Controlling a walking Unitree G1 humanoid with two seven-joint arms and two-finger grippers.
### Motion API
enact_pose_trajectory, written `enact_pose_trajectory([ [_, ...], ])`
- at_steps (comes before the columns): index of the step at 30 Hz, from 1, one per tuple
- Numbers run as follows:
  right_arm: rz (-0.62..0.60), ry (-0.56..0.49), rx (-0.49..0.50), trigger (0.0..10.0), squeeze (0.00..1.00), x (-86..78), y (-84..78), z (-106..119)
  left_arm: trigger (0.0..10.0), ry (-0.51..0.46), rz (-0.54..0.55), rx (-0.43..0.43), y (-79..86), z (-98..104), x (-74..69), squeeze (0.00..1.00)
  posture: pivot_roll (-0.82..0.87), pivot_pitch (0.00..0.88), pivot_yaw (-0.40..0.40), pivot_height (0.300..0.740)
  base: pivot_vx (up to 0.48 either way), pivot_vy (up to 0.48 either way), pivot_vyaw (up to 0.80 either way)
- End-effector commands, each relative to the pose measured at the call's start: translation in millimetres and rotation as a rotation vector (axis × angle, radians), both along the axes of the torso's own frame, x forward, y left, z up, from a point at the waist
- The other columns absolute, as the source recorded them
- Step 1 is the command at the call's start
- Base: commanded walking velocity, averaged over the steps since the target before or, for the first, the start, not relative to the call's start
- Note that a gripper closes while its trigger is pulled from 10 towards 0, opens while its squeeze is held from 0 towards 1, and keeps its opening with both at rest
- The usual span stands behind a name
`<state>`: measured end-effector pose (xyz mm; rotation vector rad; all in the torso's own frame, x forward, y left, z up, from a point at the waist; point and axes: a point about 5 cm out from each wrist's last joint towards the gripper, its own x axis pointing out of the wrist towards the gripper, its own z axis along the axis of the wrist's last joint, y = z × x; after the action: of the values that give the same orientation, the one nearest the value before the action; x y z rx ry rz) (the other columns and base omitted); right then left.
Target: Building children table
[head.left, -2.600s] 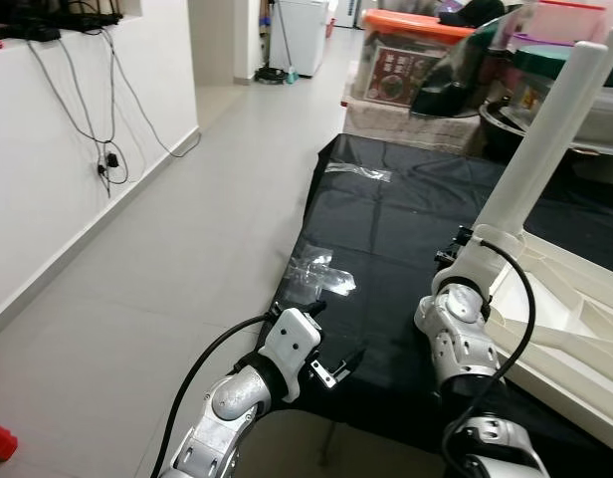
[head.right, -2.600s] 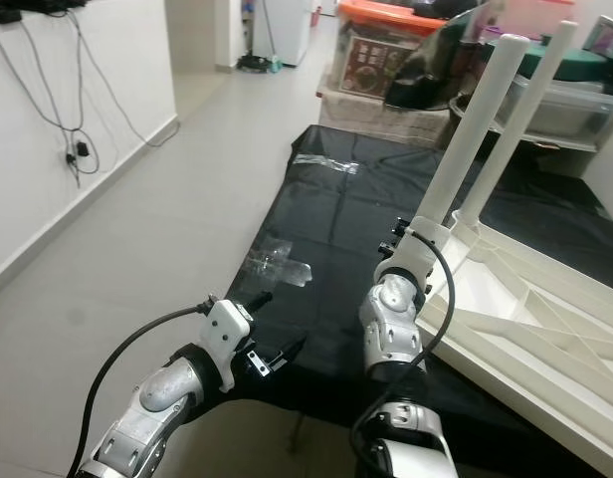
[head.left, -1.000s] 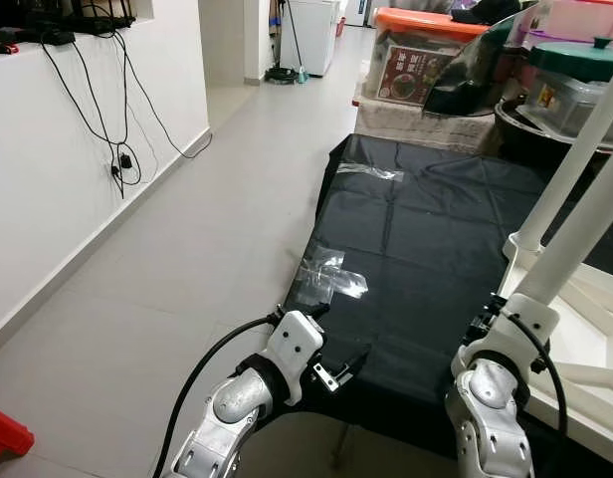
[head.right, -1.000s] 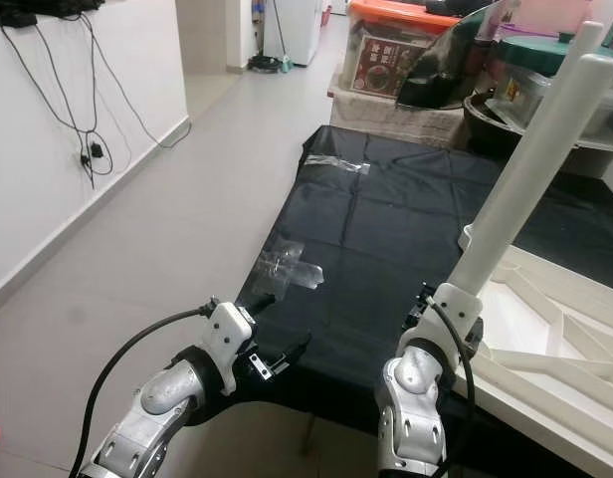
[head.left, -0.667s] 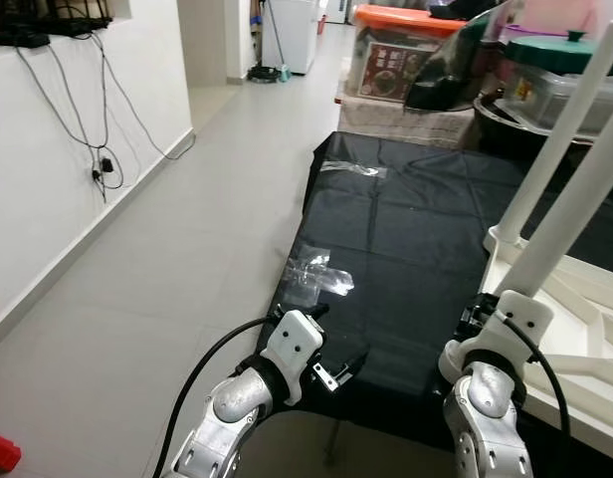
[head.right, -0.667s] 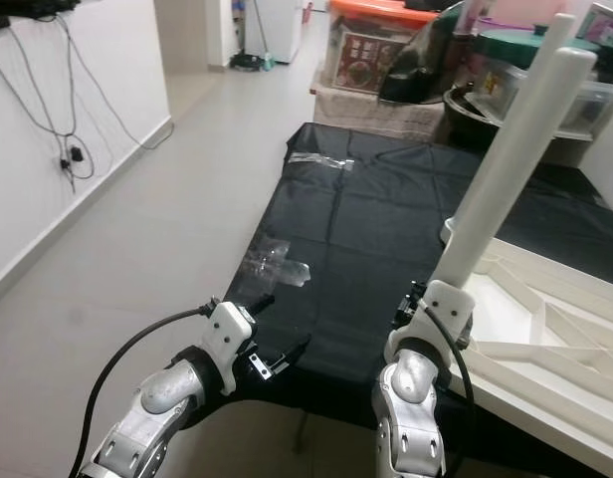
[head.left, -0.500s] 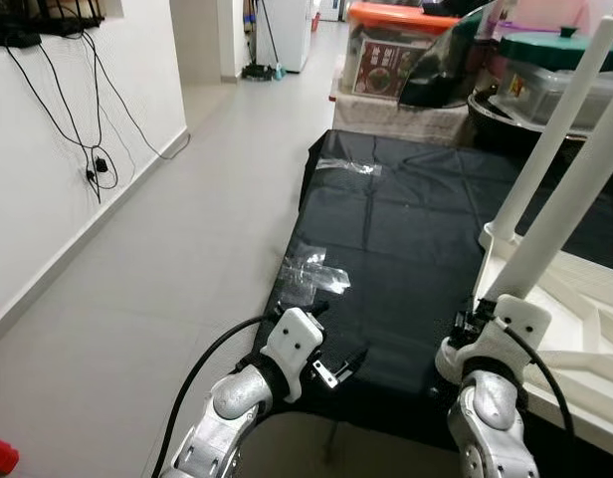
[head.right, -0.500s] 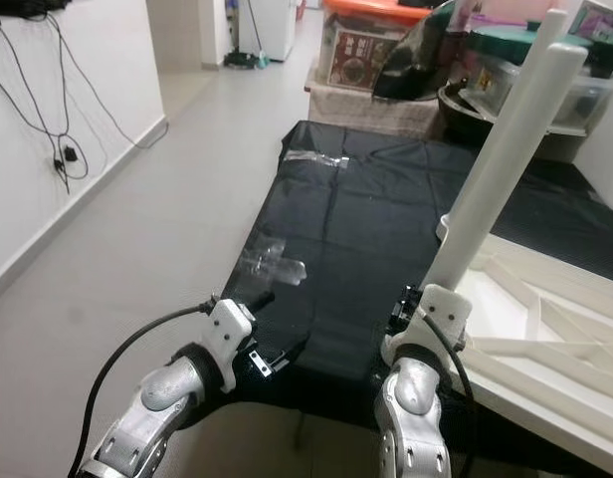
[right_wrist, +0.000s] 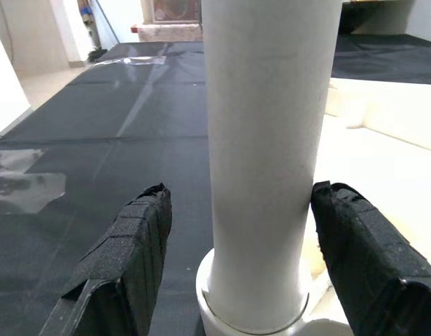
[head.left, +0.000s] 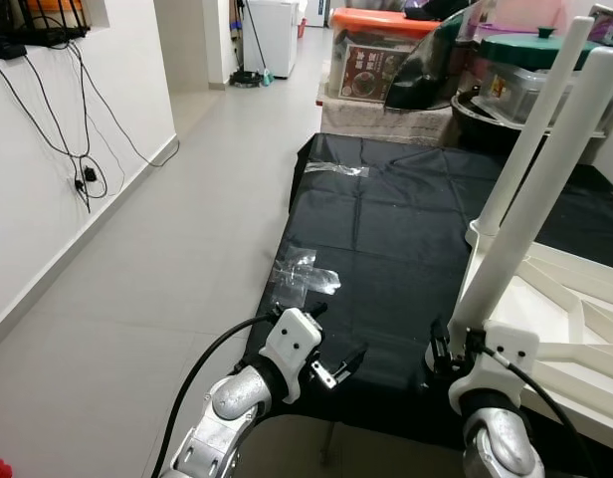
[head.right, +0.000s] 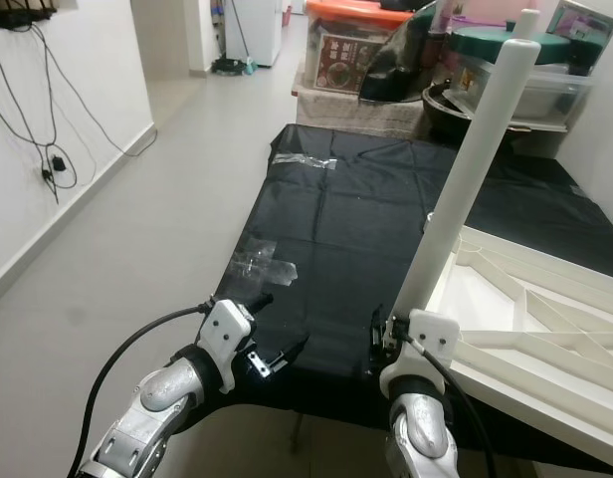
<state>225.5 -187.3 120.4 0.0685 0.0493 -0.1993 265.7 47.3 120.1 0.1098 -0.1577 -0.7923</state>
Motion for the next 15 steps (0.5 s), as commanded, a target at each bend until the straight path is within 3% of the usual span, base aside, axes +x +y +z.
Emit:
enact_pose_trajectory([
  [1,0.044,-0.009,0.005,10.0,0.0,-0.2,7.3,2,10.0,0.022,0.001,0.009,-0.2,-4,1.3,0.0,0.07,0.0,-0.066,0.74,0.0,0.0,0.0],
  [12,0.109,-0.004,0.002,10.0,0.0,-15.0,8.4,0,10.0,0.073,0.033,0.01,3.7,-8,5.4,0.0,0.06,0.0,-0.056,0.74,0.0,0.0,0.0],
  [15,0.108,-0.012,0.002,10.0,0.0,-15.5,8.3,1,10.0,0.077,0.035,0.011,4.1,-8,5.9,0.0,0.06,0.0,-0.056,0.74,0.0,0.0,-0.56],
])
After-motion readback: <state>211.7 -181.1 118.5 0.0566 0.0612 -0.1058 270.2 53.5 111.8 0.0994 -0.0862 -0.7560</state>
